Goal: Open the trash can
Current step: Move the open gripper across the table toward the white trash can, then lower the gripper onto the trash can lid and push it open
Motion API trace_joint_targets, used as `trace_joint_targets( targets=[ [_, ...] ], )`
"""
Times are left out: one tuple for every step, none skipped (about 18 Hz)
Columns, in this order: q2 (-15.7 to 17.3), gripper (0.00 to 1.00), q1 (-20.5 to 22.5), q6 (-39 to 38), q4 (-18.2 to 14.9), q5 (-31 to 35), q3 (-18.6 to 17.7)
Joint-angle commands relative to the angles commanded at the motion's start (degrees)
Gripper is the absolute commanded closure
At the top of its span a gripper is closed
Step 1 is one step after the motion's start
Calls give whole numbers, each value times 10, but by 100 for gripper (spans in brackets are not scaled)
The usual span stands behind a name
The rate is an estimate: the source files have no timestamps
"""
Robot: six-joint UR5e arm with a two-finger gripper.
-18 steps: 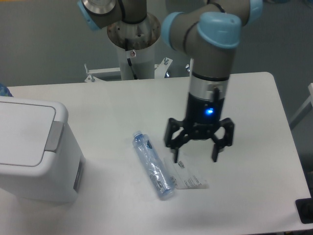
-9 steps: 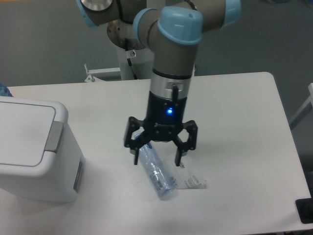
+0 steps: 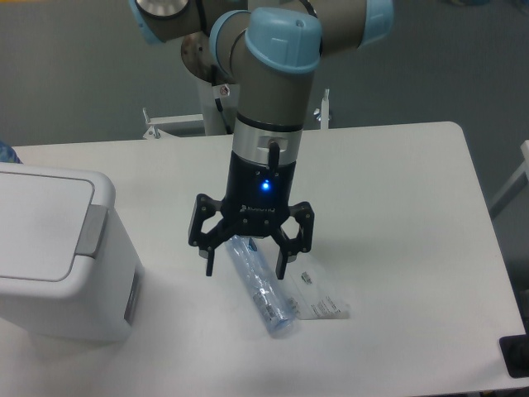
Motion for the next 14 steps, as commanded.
trace_joint_targets(
  targets=[
    [0,0,-8,-21,0,1,0],
    [0,0,-16,-36,0,3,0],
    [1,0,-23,-44,0,5,-1],
    [3,0,-34,-51,-1,9,-3],
    [12,0,-46,-57,-1,11,-10],
    [20,0,-54,-59,-1,12,-19],
    [28,0,-60,-60,-1,13,-24],
    [33,0,-65,-60,-1,13,-26],
    [37,0,-70,-61,-2,14,-29],
    [41,0,-76,-62,-3,14,-35],
    [46,0,-79,-63,-3,15,-46],
    [52,0,-84,-63,-1,15,-56],
    [54,0,-87,-63,0,14,-64],
    [58,0,-92,-61,2,15,-70]
  ],
)
